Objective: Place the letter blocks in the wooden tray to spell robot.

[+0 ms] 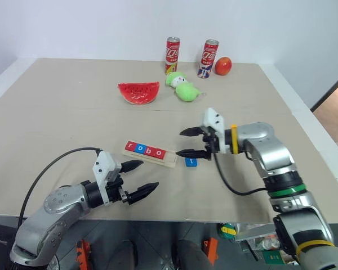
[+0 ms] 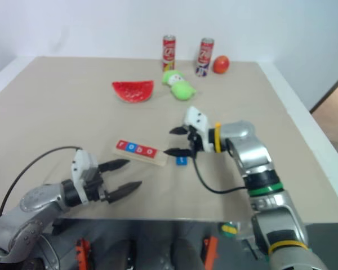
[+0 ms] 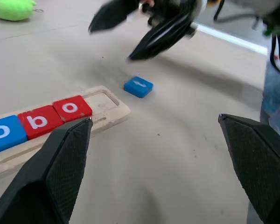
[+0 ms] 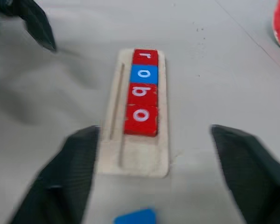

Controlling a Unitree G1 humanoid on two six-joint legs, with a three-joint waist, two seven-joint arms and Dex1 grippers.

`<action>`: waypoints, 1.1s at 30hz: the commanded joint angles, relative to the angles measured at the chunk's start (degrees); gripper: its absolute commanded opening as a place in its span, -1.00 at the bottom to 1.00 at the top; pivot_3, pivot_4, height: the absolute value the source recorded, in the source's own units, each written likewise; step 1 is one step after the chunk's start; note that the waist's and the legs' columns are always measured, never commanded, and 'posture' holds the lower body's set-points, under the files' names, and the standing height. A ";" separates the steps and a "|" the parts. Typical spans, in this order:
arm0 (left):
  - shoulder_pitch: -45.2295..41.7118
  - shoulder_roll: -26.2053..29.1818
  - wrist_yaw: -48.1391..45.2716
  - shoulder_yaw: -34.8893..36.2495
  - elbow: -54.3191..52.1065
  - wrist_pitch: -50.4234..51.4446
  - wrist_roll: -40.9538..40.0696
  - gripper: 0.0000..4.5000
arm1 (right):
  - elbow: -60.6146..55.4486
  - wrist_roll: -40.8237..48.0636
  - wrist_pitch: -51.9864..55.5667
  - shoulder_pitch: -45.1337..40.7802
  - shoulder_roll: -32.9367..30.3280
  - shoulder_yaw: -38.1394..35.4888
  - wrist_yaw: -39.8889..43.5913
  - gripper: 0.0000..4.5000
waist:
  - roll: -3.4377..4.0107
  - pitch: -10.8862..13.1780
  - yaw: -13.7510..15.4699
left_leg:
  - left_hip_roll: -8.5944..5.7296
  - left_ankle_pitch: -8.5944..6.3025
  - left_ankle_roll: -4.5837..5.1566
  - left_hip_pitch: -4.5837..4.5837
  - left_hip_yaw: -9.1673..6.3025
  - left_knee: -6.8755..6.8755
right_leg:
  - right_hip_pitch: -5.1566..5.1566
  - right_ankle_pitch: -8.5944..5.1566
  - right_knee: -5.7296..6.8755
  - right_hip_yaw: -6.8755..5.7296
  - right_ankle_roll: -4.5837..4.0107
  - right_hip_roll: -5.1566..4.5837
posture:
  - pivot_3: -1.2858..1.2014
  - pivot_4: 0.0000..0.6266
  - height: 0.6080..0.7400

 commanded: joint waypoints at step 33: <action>-1.31 -4.57 4.62 -1.18 -0.81 -2.96 4.87 1.00 | -2.09 -0.98 -7.82 15.76 1.90 -1.17 -10.19 0.09 | 0.01 0.01 -0.13 | 0.04 0.00 0.00 0.08 0.02 0.04 | 0.06 0.09 0.02 0.07 0.05 0.07 | 0.03 -0.52 1.00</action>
